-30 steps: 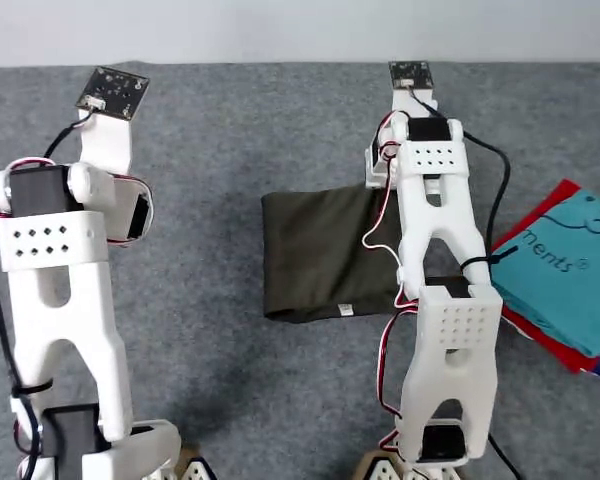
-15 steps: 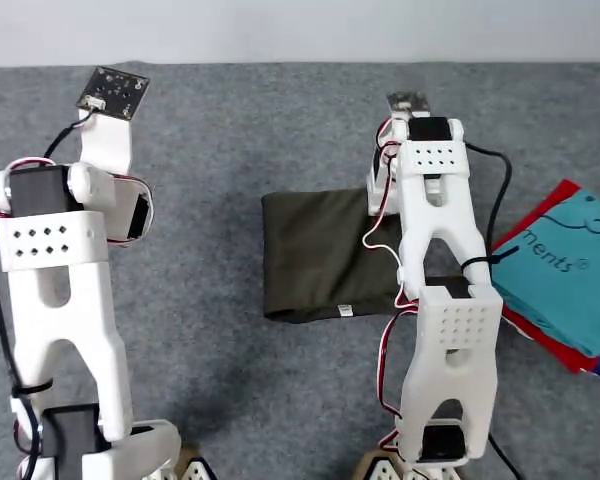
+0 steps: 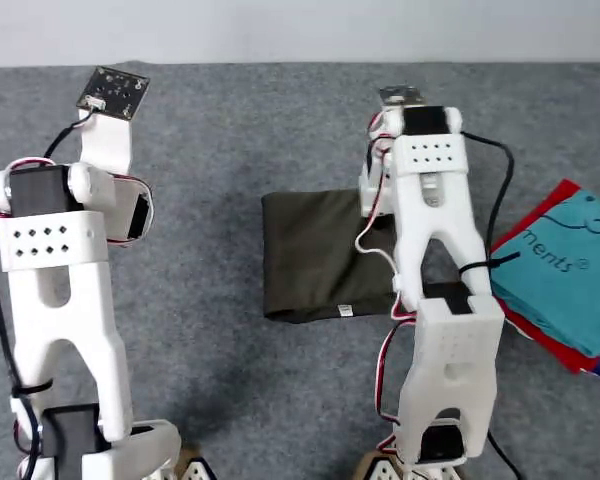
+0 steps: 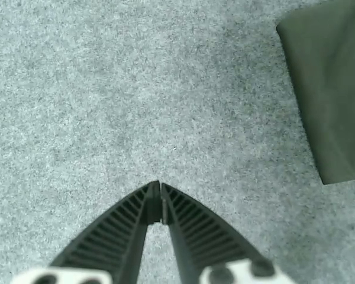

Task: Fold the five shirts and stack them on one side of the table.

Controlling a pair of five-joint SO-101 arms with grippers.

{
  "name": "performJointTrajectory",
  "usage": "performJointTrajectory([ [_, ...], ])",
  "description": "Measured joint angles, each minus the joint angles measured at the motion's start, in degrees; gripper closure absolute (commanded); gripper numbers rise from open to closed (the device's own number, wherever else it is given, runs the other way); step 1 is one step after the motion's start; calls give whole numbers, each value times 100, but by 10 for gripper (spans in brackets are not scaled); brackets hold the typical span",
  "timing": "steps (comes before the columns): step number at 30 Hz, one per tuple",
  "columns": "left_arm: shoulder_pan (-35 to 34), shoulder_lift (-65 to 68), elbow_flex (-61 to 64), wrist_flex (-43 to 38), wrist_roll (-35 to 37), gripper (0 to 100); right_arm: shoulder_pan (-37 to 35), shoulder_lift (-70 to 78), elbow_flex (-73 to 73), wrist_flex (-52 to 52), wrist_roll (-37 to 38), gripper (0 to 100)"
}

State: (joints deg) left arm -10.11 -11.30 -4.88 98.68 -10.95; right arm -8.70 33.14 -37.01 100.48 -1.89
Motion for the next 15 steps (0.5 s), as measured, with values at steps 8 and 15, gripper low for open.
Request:
performJointTrajectory([
  [8, 0, 0, 0, 0, 0, 994, 9, -352, 870, 0, 0, 854],
  [15, 0, 0, 0, 0, 0, 994, 193, -360, 1231, 0, 0, 854],
])
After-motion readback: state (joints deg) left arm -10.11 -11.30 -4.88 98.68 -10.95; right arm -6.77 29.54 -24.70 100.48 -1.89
